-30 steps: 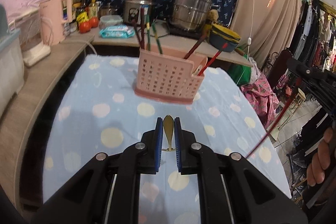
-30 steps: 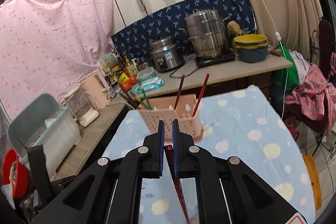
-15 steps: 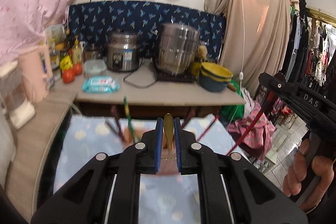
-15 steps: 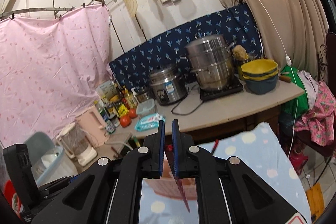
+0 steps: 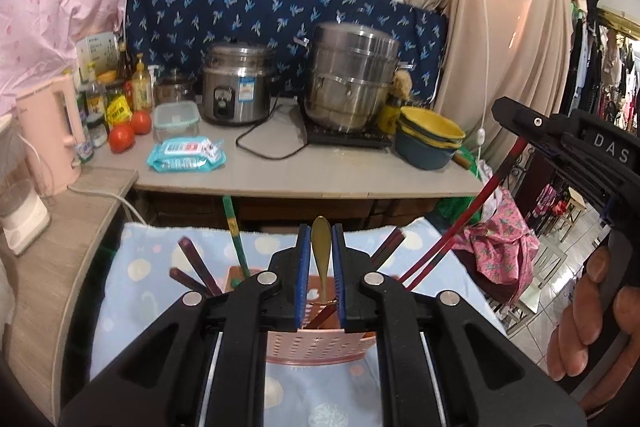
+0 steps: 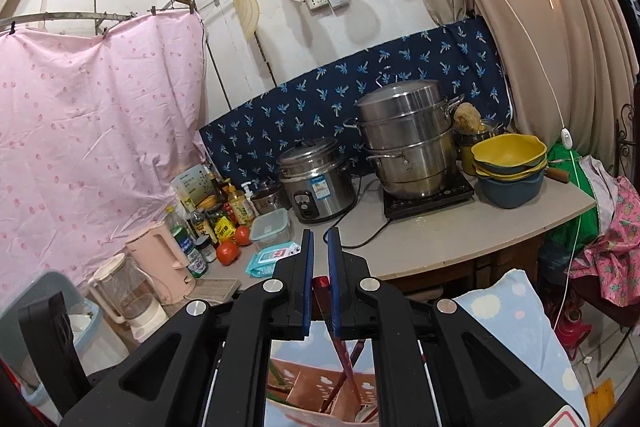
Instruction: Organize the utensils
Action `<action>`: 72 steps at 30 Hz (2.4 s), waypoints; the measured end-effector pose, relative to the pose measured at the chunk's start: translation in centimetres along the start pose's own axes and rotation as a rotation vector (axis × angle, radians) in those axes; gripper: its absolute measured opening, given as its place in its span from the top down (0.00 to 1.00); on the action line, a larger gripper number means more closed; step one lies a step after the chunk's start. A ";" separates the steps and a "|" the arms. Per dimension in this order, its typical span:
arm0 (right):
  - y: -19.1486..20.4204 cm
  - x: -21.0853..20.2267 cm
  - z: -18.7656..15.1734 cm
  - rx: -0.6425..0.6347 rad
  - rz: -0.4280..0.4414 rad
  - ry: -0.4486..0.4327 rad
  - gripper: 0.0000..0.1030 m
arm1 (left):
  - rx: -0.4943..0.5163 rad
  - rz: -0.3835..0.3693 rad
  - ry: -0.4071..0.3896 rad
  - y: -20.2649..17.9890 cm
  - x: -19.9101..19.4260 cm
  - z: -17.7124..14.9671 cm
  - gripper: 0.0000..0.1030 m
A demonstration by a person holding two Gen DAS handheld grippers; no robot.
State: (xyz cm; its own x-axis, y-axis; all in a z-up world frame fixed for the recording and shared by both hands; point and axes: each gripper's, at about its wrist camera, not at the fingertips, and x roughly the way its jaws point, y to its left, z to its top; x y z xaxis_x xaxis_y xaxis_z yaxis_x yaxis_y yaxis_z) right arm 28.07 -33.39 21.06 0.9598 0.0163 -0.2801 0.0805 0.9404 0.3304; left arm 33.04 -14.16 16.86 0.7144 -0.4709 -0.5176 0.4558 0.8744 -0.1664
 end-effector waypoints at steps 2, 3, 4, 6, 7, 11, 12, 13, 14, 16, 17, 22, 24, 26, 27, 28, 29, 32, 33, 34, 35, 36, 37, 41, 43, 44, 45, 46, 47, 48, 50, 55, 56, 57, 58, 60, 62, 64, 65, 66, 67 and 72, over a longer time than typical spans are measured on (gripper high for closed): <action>-0.3 1.0 -1.0 -0.003 -0.009 0.027 0.93 | -0.007 0.008 0.020 0.3 1.0 -0.6 0.90; -0.4 1.5 -1.5 -0.004 -0.014 0.040 0.93 | -0.009 0.011 0.027 0.5 1.3 -0.7 0.90; -0.5 1.8 -1.9 -0.007 -0.018 0.050 0.93 | -0.011 0.015 0.031 0.5 1.6 -0.8 0.90; -0.7 2.4 -2.6 -0.010 -0.027 0.075 0.93 | -0.014 0.016 0.039 0.7 2.0 -1.0 0.90; -0.8 2.6 -2.9 -0.009 -0.025 0.084 0.93 | -0.016 0.018 0.038 0.8 2.1 -1.0 0.90; -0.9 2.4 -3.4 -0.015 -0.037 0.082 0.92 | -0.027 0.028 0.035 1.1 2.1 -1.1 0.79; -0.9 2.3 -3.4 -0.018 -0.040 0.081 0.90 | -0.034 0.032 0.030 1.2 1.9 -1.1 0.73; -0.9 2.3 -3.5 -0.023 -0.044 0.080 0.87 | -0.037 0.035 0.025 1.2 1.7 -1.1 0.68; -0.8 2.0 -3.5 -0.029 -0.048 0.077 0.87 | -0.039 0.040 0.020 1.2 1.5 -1.1 0.67; -0.7 1.6 -3.6 -0.037 -0.052 0.073 0.84 | -0.039 0.042 0.014 1.1 1.0 -1.2 0.66; -0.6 1.4 -3.7 -0.042 -0.053 0.071 0.83 | -0.037 0.045 0.012 1.1 0.8 -1.2 0.66; -0.3 0.4 -4.2 -0.051 -0.052 0.078 0.81 | -0.022 0.062 0.002 0.7 -0.5 -1.4 0.65; -0.2 -0.1 -4.7 -0.054 -0.053 0.085 0.80 | -0.025 0.065 0.001 0.7 -1.0 -1.4 0.61; 0.0 -0.5 -5.1 -0.060 -0.053 0.092 0.79 | -0.026 0.076 -0.004 0.6 -1.8 -1.7 0.58; 0.1 -0.9 -5.5 -0.065 -0.057 0.097 0.79 | -0.026 0.078 -0.005 0.6 -2.0 -1.8 0.58; 0.2 -1.2 -5.8 -0.068 -0.059 0.100 0.79 | -0.029 0.080 -0.005 0.6 -2.4 -2.0 0.58; 0.2 -1.5 -6.1 -0.070 -0.059 0.106 0.79 | -0.030 0.080 -0.003 0.6 -2.7 -2.2 0.58; 0.3 -2.2 -7.1 -0.070 -0.061 0.122 0.79 | -0.033 0.086 0.005 0.6 -3.5 -2.8 0.58; 0.3 -2.5 -7.5 -0.070 -0.061 0.129 0.79 | -0.033 0.086 0.008 0.6 -3.8 -3.1 0.58; 0.3 -2.9 -8.0 -0.071 -0.063 0.135 0.79 | -0.035 0.087 0.010 0.6 -4.0 -3.3 0.58; 0.4 -3.2 -8.4 -0.072 -0.065 0.139 0.79 | -0.037 0.088 0.011 0.7 -4.3 -3.5 0.58; 0.4 -3.5 -8.7 -0.073 -0.067 0.143 0.79 | -0.037 0.088 0.012 0.7 -4.5 -3.7 0.58; 0.4 -3.7 -9.0 -0.073 -0.068 0.149 0.79 | -0.037 0.091 0.014 0.6 -4.9 -4.1 0.58; 0.4 -4.6 -10.6 -0.069 -0.070 0.173 0.79 | -0.040 0.095 0.024 0.6 -5.7 -5.1 0.58; 0.4 -5.2 -11.4 -0.065 -0.070 0.184 0.79 | -0.043 0.096 0.028 0.7 -6.1 -5.7 0.58; 0.4 -5.4 -11.9 -0.065 -0.071 0.191 0.79 | -0.044 0.098 0.031 0.7 -6.3 -6.0 0.58; 0.4 -5.7 -12.2 -0.065 -0.072 0.195 0.79 | -0.046 0.098 0.035 0.7 -6.5 -6.4 0.58; 0.4 -5.9 -12.6 -0.065 -0.072 0.201 0.79 | -0.048 0.098 0.038 0.7 -6.6 -6.6 0.58; 0.4 -6.2 -13.0 -0.065 -0.073 0.208 0.79 | -0.050 0.100 0.042 0.8 -6.8 -7.0 0.58; 0.4 -6.2 -13.0 -0.065 -0.073 0.208 0.79 | -0.052 0.102 0.045 0.8 -6.9 -7.2 0.58; 0.5 -6.6 -13.8 -0.069 -0.077 0.218 0.79 | -0.061 0.107 0.055 1.0 -7.1 -8.0 0.58; 0.6 -7.8 -15.9 -0.083 -0.095 0.248 0.79 | -0.067 0.138 0.073 1.3 -7.6 -9.7 0.58; 0.6 -8.0 -16.1 -0.088 -0.100 0.252 0.79 | -0.067 0.145 0.077 1.4 -7.8 -10.1 0.57; 0.7 -8.2 -16.5 -0.095 -0.107 0.256 0.79 | -0.069 0.149 0.082 1.4 -7.9 -10.6 0.56; 0.7 -8.5 -16.9 -0.106 -0.119 0.260 0.79 | -0.071 0.152 0.086 1.4 -8.0 -11.0 0.56; 0.7 -9.0 -17.5 -0.119 -0.135 0.268 0.79 | -0.075 0.160 0.094 1.5 -8.2 -11.7 0.55; 0.6 -9.4 -17.9 -0.125 -0.145 0.276 0.78 | -0.077 0.171 0.103 1.5 -8.3 -12.4 0.51; 0.5 -9.7 -18.4 -0.133 -0.162 0.286 0.72 | -0.077 0.187 0.106 1.5 -8.6 -13.2 0.45; 0.4 -9.8 -18.6 -0.135 -0.165 0.290 0.69 | -0.074 0.193 0.109 1.5 -8.7 -13.5 0.44; 0.3 -10.0 -18.9 -0.137 -0.170 0.296 0.68 | -0.071 0.197 0.112 1.4 -8.7 -13.7 0.43; 0.2 -10.2 -19.0 -0.140 -0.177 0.300 0.67 | -0.069 0.201 0.118 1.4 -8.7 -14.0 0.41; 0.2 -10.8 -20.1 -0.170 -0.196 0.319 0.56 | -0.078 0.225 0.124 1.4 -9.2 -14.9 0.27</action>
State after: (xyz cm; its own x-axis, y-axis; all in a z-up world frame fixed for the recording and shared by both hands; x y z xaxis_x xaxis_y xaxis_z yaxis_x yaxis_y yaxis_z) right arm 12.36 -26.59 6.04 0.7971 -0.0894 -0.5972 0.1826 0.9784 0.0972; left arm 19.19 -6.88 8.84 0.7204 -0.2503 -0.6468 0.2477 0.9640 -0.0972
